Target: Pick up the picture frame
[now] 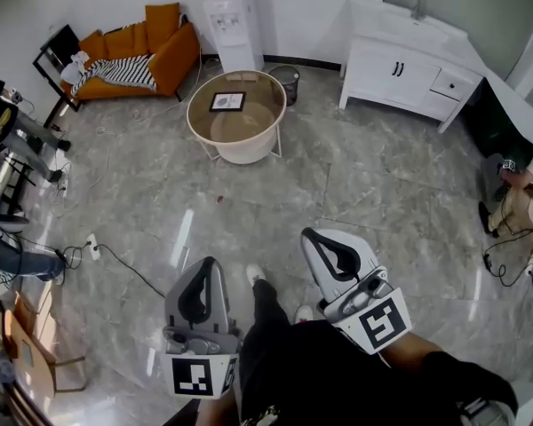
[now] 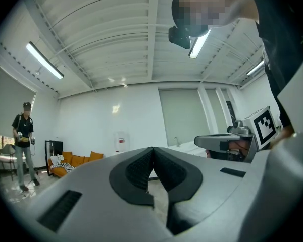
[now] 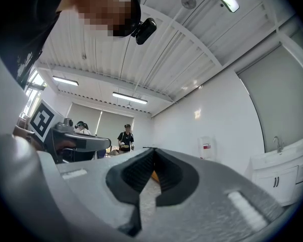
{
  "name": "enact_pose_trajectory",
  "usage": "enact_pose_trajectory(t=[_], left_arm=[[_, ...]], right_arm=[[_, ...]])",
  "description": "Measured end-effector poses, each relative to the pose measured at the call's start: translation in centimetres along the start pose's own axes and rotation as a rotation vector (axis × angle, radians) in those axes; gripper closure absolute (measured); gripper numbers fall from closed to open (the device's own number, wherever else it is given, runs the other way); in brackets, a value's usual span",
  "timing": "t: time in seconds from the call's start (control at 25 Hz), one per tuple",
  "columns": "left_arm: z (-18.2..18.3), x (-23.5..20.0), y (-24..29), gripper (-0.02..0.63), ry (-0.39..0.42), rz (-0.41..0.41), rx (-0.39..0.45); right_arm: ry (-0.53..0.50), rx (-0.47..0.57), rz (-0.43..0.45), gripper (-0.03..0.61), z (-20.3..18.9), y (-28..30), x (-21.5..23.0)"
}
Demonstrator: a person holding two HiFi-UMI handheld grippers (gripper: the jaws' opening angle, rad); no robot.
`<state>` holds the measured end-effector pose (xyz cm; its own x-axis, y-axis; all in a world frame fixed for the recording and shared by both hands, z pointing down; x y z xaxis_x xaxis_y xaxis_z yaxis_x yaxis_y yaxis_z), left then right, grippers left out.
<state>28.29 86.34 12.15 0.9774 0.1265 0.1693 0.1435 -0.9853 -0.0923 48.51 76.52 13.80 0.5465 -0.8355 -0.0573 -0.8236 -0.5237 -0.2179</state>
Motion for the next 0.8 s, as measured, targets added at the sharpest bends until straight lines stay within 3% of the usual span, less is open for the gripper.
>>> enact_pose_trajectory(t=[0.8], left_arm=[[-0.5,-10.8,9.5,0.601,0.035,0.015,-0.008]], right_arm=[[0.007,0.015,0.025,0.581,-1.4,14.3,4.1]])
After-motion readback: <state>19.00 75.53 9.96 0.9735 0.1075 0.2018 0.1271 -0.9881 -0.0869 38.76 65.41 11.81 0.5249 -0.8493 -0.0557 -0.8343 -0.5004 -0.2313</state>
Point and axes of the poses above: the fingertips, and each gripper's own axes: y forward along the fingers, x to its right, z out of its top, the point moved 9 cm from there along -y, backward along the fingers, and after that the axes turned 2 degrees about x, right-handed, at the moved point
